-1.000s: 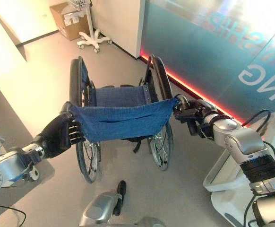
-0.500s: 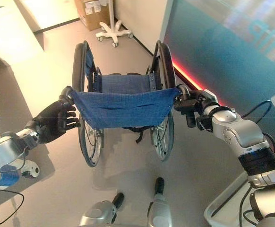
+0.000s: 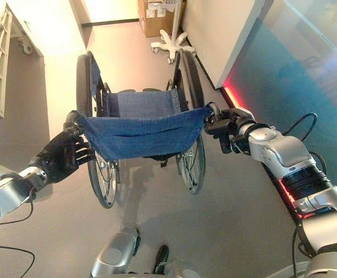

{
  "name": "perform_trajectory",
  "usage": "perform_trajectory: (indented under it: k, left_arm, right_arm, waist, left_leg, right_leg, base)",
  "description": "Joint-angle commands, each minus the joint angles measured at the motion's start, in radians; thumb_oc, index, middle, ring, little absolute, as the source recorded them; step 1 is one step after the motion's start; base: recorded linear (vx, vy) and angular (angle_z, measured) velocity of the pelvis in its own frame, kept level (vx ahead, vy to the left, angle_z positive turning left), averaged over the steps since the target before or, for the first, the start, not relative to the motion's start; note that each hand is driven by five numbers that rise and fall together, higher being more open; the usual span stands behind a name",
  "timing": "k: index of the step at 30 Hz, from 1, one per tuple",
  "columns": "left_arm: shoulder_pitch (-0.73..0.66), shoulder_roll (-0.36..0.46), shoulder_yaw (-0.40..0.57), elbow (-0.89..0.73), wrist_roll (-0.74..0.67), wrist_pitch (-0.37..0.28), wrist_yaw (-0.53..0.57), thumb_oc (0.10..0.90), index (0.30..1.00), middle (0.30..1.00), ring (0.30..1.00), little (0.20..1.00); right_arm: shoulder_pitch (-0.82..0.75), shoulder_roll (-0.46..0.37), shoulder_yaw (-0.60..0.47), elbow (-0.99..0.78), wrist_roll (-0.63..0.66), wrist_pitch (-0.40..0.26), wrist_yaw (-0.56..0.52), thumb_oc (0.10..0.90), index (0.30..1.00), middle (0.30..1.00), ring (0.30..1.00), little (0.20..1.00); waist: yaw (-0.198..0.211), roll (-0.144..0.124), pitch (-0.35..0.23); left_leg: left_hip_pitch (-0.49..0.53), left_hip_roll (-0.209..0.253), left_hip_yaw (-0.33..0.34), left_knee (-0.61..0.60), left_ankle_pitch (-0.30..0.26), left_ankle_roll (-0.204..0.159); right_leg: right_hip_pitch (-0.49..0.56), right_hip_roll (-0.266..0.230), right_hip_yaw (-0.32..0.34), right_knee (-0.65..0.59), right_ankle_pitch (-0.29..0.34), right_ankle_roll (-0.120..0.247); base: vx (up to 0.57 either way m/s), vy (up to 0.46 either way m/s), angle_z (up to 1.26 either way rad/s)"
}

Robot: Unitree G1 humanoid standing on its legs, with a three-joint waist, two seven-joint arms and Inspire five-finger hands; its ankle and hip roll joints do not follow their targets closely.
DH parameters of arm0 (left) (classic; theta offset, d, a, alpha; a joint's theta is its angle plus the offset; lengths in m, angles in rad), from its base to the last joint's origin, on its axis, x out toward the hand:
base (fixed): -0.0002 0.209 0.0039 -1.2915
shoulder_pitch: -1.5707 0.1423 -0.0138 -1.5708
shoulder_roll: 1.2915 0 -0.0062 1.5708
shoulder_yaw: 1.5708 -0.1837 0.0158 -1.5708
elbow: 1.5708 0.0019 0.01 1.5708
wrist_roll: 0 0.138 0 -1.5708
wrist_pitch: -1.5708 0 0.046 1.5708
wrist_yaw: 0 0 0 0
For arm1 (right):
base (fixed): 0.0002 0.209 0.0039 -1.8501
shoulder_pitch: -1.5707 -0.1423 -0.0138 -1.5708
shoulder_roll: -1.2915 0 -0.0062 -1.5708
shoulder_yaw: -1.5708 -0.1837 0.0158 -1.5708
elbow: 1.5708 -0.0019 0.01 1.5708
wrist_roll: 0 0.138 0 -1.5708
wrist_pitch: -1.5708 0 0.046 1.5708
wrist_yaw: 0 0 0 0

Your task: Push the wheelchair next to the bed

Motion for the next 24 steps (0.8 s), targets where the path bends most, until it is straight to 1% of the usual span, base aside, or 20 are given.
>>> perform_trajectory:
  k: [1, 2, 4, 5, 6, 7, 8, 9, 11, 12, 13, 14, 15, 16, 17, 18, 20, 21, 22, 24]
  left_arm:
    - [-0.082, 0.041, 0.137, -0.024, -0.019, -0.212, -0.008, 0.400, 0.300, 0.300, 0.300, 0.300]
    - [-0.076, 0.034, 0.134, -0.016, -0.001, -0.221, -0.036, 0.400, 0.300, 0.300, 0.300, 0.300]
    - [-0.073, 0.031, 0.129, -0.015, 0.011, -0.227, -0.057, 0.400, 0.300, 0.300, 0.300, 0.300]
    - [-0.078, 0.026, 0.122, -0.018, 0.024, -0.228, -0.068, 0.400, 0.300, 0.300, 0.300, 0.300]
    - [-0.088, 0.023, 0.121, -0.018, 0.042, -0.217, -0.081, 0.400, 0.300, 0.300, 0.300, 0.300]
    - [-0.094, 0.026, 0.120, -0.016, 0.051, -0.215, -0.088, 0.400, 0.300, 0.300, 0.300, 0.300]
    - [-0.102, 0.036, 0.123, -0.012, 0.051, -0.204, -0.092, 0.400, 0.300, 0.300, 0.300, 0.300]
    - [-0.105, 0.039, 0.123, -0.011, 0.048, -0.201, -0.091, 0.400, 0.300, 0.300, 0.300, 0.300]
    - [-0.119, 0.057, 0.138, 0.011, 0.035, -0.170, -0.084, 0.400, 0.300, 0.300, 0.300, 0.300]
    - [-0.123, 0.066, 0.142, 0.019, 0.034, -0.163, -0.083, 0.400, 0.300, 0.300, 0.300, 0.300]
    - [-0.128, 0.073, 0.144, 0.025, 0.034, -0.160, -0.082, 0.400, 0.300, 0.300, 0.300, 0.300]
    - [-0.135, 0.084, 0.143, 0.035, 0.030, -0.159, -0.083, 0.400, 0.300, 0.300, 0.300, 0.300]
    - [-0.137, 0.086, 0.142, 0.037, 0.028, -0.159, -0.082, 0.400, 0.300, 0.300, 0.300, 0.300]
    - [-0.149, 0.098, 0.134, 0.043, 0.010, -0.161, -0.075, 0.400, 0.300, 0.300, 0.300, 0.300]
    - [-0.163, 0.106, 0.118, 0.058, -0.003, -0.160, -0.091, 0.400, 0.300, 0.300, 0.300, 0.300]
    - [-0.173, 0.113, 0.107, 0.066, -0.011, -0.160, -0.098, 0.400, 0.300, 0.300, 0.300, 0.300]
    - [-0.210, 0.136, 0.068, 0.072, -0.055, -0.172, -0.103, 0.400, 0.300, 0.300, 0.300, 0.300]
    - [-0.239, 0.144, 0.038, 0.076, -0.070, -0.190, -0.103, 0.400, 0.300, 0.300, 0.300, 0.300]
    - [-0.251, 0.146, 0.026, 0.077, -0.075, -0.200, -0.098, 0.400, 0.300, 0.300, 0.300, 0.300]
    - [-0.297, 0.155, -0.010, 0.073, -0.076, -0.214, -0.081, 0.400, 0.300, 0.300, 0.300, 0.300]
  right_arm:
    - [-0.178, 0.070, 0.044, -0.165, 0.034, -0.175, 0.104, 0.400, 0.300, 0.300, 0.300, 0.300]
    - [-0.172, 0.080, 0.045, -0.163, 0.027, -0.186, 0.089, 0.400, 0.300, 0.300, 0.300, 0.300]
    - [-0.161, 0.081, 0.045, -0.164, 0.025, -0.195, 0.080, 0.400, 0.300, 0.300, 0.300, 0.300]
    - [-0.150, 0.082, 0.043, -0.160, 0.020, -0.205, 0.079, 0.400, 0.300, 0.300, 0.300, 0.300]
    - [-0.134, 0.093, 0.032, -0.144, 0.001, -0.217, 0.087, 0.400, 0.300, 0.300, 0.300, 0.300]
    - [-0.127, 0.099, 0.024, -0.135, -0.008, -0.224, 0.096, 0.400, 0.300, 0.300, 0.300, 0.300]
    - [-0.125, 0.115, 0.018, -0.113, -0.013, -0.229, 0.107, 0.400, 0.300, 0.300, 0.300, 0.300]
    - [-0.125, 0.118, 0.016, -0.109, -0.014, -0.229, 0.109, 0.400, 0.300, 0.300, 0.300, 0.300]
    - [-0.112, 0.126, 0.005, -0.085, -0.015, -0.234, 0.124, 0.400, 0.300, 0.300, 0.300, 0.300]
    - [-0.108, 0.125, 0.000, -0.080, -0.015, -0.240, 0.129, 0.400, 0.300, 0.300, 0.300, 0.300]
    - [-0.106, 0.123, -0.001, -0.076, -0.012, -0.250, 0.134, 0.400, 0.300, 0.300, 0.300, 0.300]
    - [-0.103, 0.119, -0.004, -0.081, -0.002, -0.256, 0.128, 0.400, 0.300, 0.300, 0.300, 0.300]
    - [-0.104, 0.116, -0.005, -0.083, 0.002, -0.256, 0.127, 0.400, 0.300, 0.300, 0.300, 0.300]
    - [-0.100, 0.105, -0.014, -0.093, 0.016, -0.258, 0.126, 0.400, 0.300, 0.300, 0.300, 0.300]
    - [-0.088, 0.089, -0.027, -0.102, 0.012, -0.248, 0.124, 0.400, 0.300, 0.300, 0.300, 0.300]
    - [-0.080, 0.076, -0.034, -0.108, 0.009, -0.241, 0.124, 0.400, 0.300, 0.300, 0.300, 0.300]
    - [-0.055, 0.030, -0.053, -0.127, -0.009, -0.234, 0.124, 0.400, 0.300, 0.300, 0.300, 0.300]
    - [-0.048, 0.006, -0.063, -0.127, -0.024, -0.246, 0.131, 0.400, 0.300, 0.300, 0.300, 0.300]
    - [-0.050, 0.000, -0.063, -0.125, -0.029, -0.254, 0.134, 0.400, 0.300, 0.300, 0.300, 0.300]
    - [-0.071, -0.013, -0.058, -0.123, -0.015, -0.268, 0.112, 0.400, 0.300, 0.300, 0.300, 0.300]
  waist:
    - [0.040, 0.032, -0.156]
    - [0.053, 0.038, -0.161]
    - [0.061, 0.037, -0.166]
    - [0.060, 0.031, -0.173]
    - [0.063, 0.025, -0.186]
    - [0.065, 0.019, -0.193]
    - [0.075, 0.016, -0.210]
    - [0.078, 0.015, -0.214]
    - [0.089, -0.010, -0.234]
    - [0.092, -0.017, -0.236]
    - [0.093, -0.020, -0.237]
    - [0.089, -0.023, -0.239]
    - [0.089, -0.019, -0.242]
    - [0.068, -0.012, -0.239]
    - [0.046, 0.005, -0.242]
    - [0.031, 0.011, -0.238]
    - [-0.004, 0.041, -0.224]
    - [-0.019, 0.054, -0.212]
    - [-0.025, 0.057, -0.205]
    - [-0.052, 0.053, -0.183]
  left_leg:
    - [-0.015, 0.005, 0.101, -0.026, 0.173, -0.001]
    - [-0.056, 0.003, 0.193, -0.101, 0.204, 0.001]
    - [-0.070, -0.001, 0.256, -0.141, 0.230, 0.003]
    - [-0.078, -0.015, 0.288, -0.148, 0.219, 0.000]
    - [-0.080, -0.032, 0.317, -0.146, 0.187, 0.022]
    - [-0.074, -0.043, 0.325, -0.146, 0.156, 0.040]
    - [-0.066, -0.059, 0.330, -0.148, 0.134, 0.074]
    - [-0.066, -0.063, 0.324, -0.149, 0.129, 0.079]
    - [-0.038, -0.093, 0.311, -0.143, 0.083, 0.134]
    - [-0.024, -0.102, 0.295, -0.159, 0.082, 0.146]
    - [-0.011, -0.105, 0.283, -0.173, 0.084, 0.151]
    - [0.002, -0.105, 0.254, -0.176, 0.087, 0.152]
    - [0.002, -0.097, 0.243, -0.176, 0.092, 0.148]
    - [0.018, -0.088, 0.200, -0.169, 0.093, 0.138]
    - [0.011, -0.075, 0.168, -0.138, 0.093, 0.128]
    - [0.010, -0.078, 0.148, -0.118, 0.086, 0.124]
    - [0.008, -0.070, 0.079, -0.063, 0.069, 0.101]
    - [0.015, -0.064, 0.033, -0.031, 0.051, 0.092]
    - [0.024, -0.062, 0.016, -0.024, 0.037, 0.090]
    - [0.077, -0.050, -0.036, -0.028, -0.036, 0.090]
  right_leg:
    - [-0.043, 0.052, -0.081, 0.072, -0.021, 0.080]
    - [0.000, 0.094, -0.102, 0.066, -0.053, 0.068]
    - [0.024, 0.116, -0.112, 0.063, -0.073, 0.060]
    - [0.045, 0.126, -0.118, 0.067, -0.105, 0.056]
    - [0.053, 0.135, -0.129, 0.078, -0.127, 0.052]
    - [0.054, 0.134, -0.133, 0.092, -0.142, 0.054]
    - [0.054, 0.140, -0.141, 0.121, -0.149, 0.055]
    - [0.054, 0.139, -0.141, 0.132, -0.148, 0.057]
    - [0.036, 0.112, -0.144, 0.290, -0.019, 0.135]
    - [0.021, 0.109, -0.130, 0.384, 0.068, 0.186]
    - [0.005, 0.105, -0.123, 0.435, 0.113, 0.216]
    - [-0.023, 0.113, -0.083, 0.523, 0.194, 0.259]
    - [-0.036, 0.120, -0.067, 0.544, 0.224, 0.265]
    - [-0.089, 0.095, -0.019, 0.580, 0.219, 0.261]
    - [-0.118, 0.062, 0.011, 0.522, 0.156, 0.227]
    - [-0.123, 0.042, 0.015, 0.491, 0.111, 0.212]
    - [-0.148, -0.009, 0.031, 0.314, 0.011, 0.164]
    - [-0.172, -0.051, 0.038, 0.203, 0.004, 0.152]
    - [-0.189, -0.072, 0.043, 0.167, 0.016, 0.156]
    - [-0.272, -0.153, 0.082, 0.070, 0.138, 0.198]
  base:
    - [0.44, -0.171, -0.21]
    - [0.39, -0.155, -0.14]
    - [0.36, -0.122, 0.01]
    - [0.46, -0.096, 0.22]
    - [0.54, -0.078, 0.49]
    - [0.46, -0.037, 0.53]
    - [0.31, 0.000, 0.35]
    - [0.44, 0.019, 0.12]
    - [0.49, 0.044, 0.22]
    - [0.40, 0.026, 0.34]
    - [0.37, -0.017, 0.35]
    - [0.27, -0.040, 0.25]
    - [0.33, -0.075, 0.18]
    - [0.34, -0.066, 0.19]
    - [0.41, -0.069, 0.25]
    - [0.30, -0.061, 0.26]
    - [0.23, -0.120, 0.44]
    - [0.19, -0.184, 0.62]
    - [0.19, -0.274, 0.71]
    - [0.27, -0.411, 0.91]
